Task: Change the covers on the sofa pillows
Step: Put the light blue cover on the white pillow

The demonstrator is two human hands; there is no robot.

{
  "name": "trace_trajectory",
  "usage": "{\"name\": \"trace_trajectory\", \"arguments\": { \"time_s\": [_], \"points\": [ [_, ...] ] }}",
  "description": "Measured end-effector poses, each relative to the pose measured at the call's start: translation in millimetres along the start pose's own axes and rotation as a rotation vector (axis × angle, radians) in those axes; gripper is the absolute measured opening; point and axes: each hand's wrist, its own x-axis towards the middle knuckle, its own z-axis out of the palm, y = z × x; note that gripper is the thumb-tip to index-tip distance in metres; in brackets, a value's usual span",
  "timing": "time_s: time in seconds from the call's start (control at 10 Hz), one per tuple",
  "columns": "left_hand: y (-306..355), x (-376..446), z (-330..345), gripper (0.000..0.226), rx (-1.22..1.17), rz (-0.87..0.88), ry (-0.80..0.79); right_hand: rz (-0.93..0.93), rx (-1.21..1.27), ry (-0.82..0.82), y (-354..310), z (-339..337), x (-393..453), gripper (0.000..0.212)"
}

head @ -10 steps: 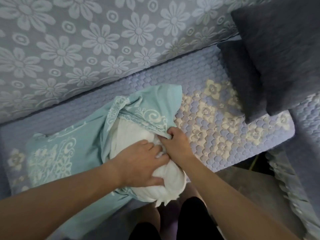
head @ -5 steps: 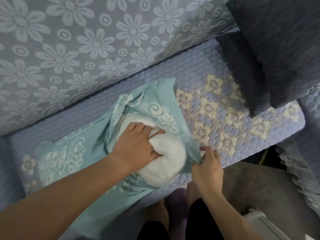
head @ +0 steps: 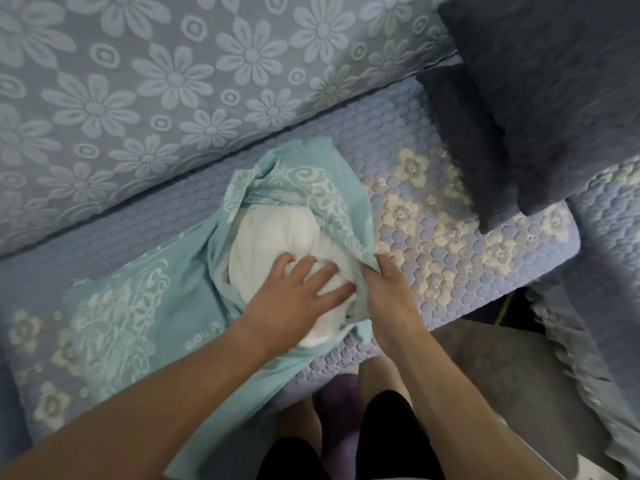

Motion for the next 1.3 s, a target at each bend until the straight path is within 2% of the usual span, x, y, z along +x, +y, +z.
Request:
{"name": "trace_trajectory", "arguments": {
  "time_s": [0.1, 0.2, 0.3, 0.4, 0.5, 0.6, 0.7, 0.8, 0.9, 1.0, 1.1, 1.2, 1.3],
  "points": [
    [4, 25, 1, 0.054, -0.227, -0.168, -0.466, -0.261, -0.414, 0.056, 5, 26, -13, 0.019],
    [14, 67, -4, 0.061, -0.524, -0.313, -0.392, -0.308, -0.534, 0.127, 7, 16, -15, 0.015],
    [8, 65, -10, 0.068, -0.316, 0.010, -0.120, -0.145, -0.479, 0.261, 7, -29, 13, 0.017],
    [13, 18, 25, 0.075, -0.383, 0.013, -0.199, -0.041, -0.489, 0.284, 21, -49, 26, 0.019],
    [22, 11, 26, 0.074, -0.354, -0.126, -0.364, -0.020, -0.498, 0.261, 33, -42, 20, 0.018],
    [33, 49, 6, 0.068, -0.281, -0.223, -0.342, -0.091, -0.543, 0.253, 32, -34, 11, 0.017],
    [42, 88, -12, 0.064, -0.195, -0.237, -0.340, -0.189, -0.662, 0.231, 23, -30, 4, 0.017],
    [48, 98, -9, 0.073, -0.067, -0.282, -0.530, -0.231, -0.661, 0.172, 18, -27, -6, 0.021],
    [46, 96, 3, 0.067, -0.053, -0.366, -0.608, -0.177, -0.614, 0.210, 15, -37, -3, 0.023],
    [56, 75, 9, 0.058, -0.160, -0.327, -0.522, -0.040, -0.536, 0.365, 15, -56, 28, 0.025],
    [71, 35, 17, 0.052, -0.374, -0.204, -0.318, 0.016, -0.469, 0.402, 18, -52, 44, 0.025],
    [72, 4, 18, 0.054, -0.579, -0.205, -0.056, -0.050, -0.445, 0.357, 22, -41, 41, 0.021],
    [62, 11, 4, 0.060, -0.673, -0.266, 0.073, -0.112, -0.517, 0.358, 31, -41, 33, 0.020]
  ]
}}
